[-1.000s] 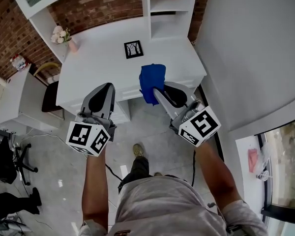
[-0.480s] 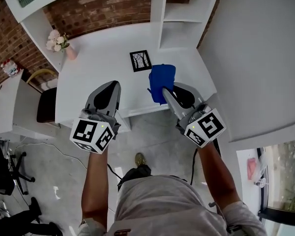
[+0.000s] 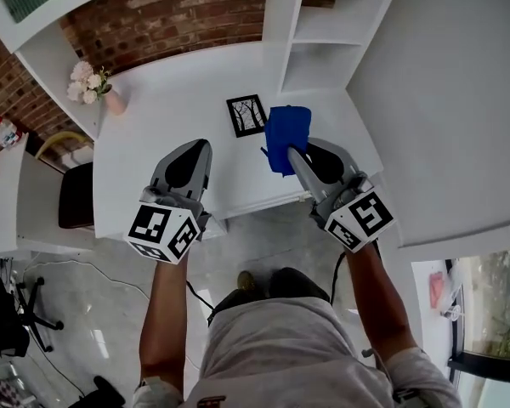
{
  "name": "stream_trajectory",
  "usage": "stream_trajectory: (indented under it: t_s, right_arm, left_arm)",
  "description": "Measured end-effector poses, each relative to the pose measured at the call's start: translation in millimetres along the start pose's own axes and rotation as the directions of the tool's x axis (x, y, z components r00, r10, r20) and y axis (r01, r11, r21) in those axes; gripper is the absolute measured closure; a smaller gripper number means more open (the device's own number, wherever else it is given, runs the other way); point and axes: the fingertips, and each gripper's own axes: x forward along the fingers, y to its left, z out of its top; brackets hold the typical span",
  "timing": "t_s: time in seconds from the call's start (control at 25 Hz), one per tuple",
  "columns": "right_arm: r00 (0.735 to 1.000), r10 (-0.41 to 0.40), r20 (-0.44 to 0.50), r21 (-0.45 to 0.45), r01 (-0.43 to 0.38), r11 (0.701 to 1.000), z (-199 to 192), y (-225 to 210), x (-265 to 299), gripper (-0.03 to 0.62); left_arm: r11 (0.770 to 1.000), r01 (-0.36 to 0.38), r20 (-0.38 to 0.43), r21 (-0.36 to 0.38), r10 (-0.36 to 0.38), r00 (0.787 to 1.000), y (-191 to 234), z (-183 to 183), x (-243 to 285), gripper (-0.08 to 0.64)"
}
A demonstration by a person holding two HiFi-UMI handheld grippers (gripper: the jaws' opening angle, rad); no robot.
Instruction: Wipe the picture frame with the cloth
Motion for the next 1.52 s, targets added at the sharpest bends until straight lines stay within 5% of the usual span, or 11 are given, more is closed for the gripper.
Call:
stream_trajectory:
  t_s: [0.52,1.16,1.52]
  right_arm:
    - [0.998,0.057,-0.010,-0.023,-0.058,0.998,-27,-54,62,0.548]
    - [0.982,0.185,-0.037,0.006,-0.185,0.983,-71,-142,160,0.548]
    - [0.970,0.223,-0.101,0.087,-0.215,0.973,-106,-171,193,0.548]
  left_arm:
    - [1.000,-0.015,0.000,0.014,0.015,1.000,43,-7,68,0.560]
    - [0.993,-0.117,-0.096,0.015,0.118,0.988,106,-44,176,0.560]
    - [0.984,-0.180,-0.243,-0.020,0.169,0.955,135,-87,209,0.560]
